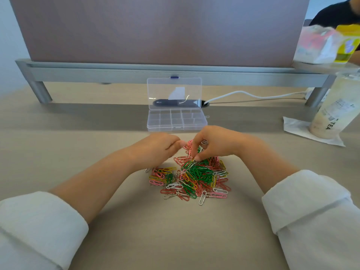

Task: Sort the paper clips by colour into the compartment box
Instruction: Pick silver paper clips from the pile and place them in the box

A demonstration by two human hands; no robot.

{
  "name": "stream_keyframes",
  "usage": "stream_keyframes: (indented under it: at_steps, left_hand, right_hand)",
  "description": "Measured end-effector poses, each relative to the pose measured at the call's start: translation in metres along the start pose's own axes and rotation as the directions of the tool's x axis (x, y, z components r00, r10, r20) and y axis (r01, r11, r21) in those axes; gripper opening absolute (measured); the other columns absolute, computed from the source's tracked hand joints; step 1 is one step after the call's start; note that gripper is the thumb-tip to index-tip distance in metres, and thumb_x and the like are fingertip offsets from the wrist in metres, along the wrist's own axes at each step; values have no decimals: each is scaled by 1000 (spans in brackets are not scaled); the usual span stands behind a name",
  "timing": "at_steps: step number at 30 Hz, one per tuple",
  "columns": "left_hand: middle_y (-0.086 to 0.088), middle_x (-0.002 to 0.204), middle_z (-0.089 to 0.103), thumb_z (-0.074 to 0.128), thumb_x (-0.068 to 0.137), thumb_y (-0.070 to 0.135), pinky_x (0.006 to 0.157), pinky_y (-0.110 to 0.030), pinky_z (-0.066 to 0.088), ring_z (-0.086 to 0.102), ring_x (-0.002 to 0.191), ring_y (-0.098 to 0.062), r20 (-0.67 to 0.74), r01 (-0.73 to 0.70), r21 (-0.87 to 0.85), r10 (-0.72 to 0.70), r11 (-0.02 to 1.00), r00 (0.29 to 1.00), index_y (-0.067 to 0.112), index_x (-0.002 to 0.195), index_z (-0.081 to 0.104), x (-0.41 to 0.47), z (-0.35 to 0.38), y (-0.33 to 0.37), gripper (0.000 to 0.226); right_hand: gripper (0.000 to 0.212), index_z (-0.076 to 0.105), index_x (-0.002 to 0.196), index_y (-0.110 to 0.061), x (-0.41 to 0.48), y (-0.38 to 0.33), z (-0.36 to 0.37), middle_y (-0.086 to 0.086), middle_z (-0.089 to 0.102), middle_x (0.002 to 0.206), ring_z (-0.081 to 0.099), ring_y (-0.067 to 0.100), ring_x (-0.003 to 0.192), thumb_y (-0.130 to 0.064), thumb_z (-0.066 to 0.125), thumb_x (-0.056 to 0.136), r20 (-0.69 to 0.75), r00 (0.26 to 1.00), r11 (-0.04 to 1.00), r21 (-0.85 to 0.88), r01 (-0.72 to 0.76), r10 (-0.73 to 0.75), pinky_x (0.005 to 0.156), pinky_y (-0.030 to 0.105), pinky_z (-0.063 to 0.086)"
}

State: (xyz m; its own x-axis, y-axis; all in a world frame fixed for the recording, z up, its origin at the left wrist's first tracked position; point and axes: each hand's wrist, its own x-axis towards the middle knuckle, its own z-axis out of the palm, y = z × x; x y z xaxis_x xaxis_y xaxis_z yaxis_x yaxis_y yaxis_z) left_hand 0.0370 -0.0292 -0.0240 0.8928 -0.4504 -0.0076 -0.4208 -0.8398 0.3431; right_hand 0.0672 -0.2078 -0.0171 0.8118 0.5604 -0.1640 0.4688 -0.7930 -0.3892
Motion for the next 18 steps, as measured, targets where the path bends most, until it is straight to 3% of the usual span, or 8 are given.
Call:
stream_keyframes:
  at_steps: [2, 5, 9, 18]
  left_hand:
    - [10, 72, 50, 30, 100, 29, 63, -24, 33, 45, 69, -9, 13, 19, 26, -20, 999, 1000, 19, 82, 53, 2, 2, 2, 31]
    - [8, 86, 59, 39, 97, 26, 67, -25, 37, 47, 75, -8, 2, 35, 66, -35, 997, 999, 21, 100, 61, 6, 5, 3, 23]
    - [12, 62, 43, 55, 88, 40, 53, -22, 31, 40, 58, -3, -37, -14, 158, 20, 987, 999, 31, 98, 64, 10, 9, 5, 16]
    - [18, 60, 34, 64, 80, 47, 55, -20, 26, 35, 60, -3, -107, -23, 169, 42, 985, 993, 28, 100, 67, 23, 10, 12, 28]
  right_hand:
    - [11, 73, 90, -20, -1, 1, 1, -11, 56, 78, 52, 9, 81, -24, 72, 79, -34, 999, 1000, -27, -8, 7, 74, 24, 43]
    - [13, 71, 91, -17, 0, 5, 3, -12, 51, 73, 49, 12, 81, -26, 69, 82, -63, 998, 998, -54, -24, 20, 68, 24, 38]
    - [19, 66, 99, -14, -4, 12, 0, -6, 53, 89, 48, 11, 87, -28, 62, 87, -60, 997, 997, -59, -52, 48, 70, 23, 36]
    - [21, 62, 101, -12, -8, 14, -4, -3, 55, 91, 49, 14, 87, -29, 51, 94, -33, 999, 1000, 2, -18, 18, 76, 25, 36]
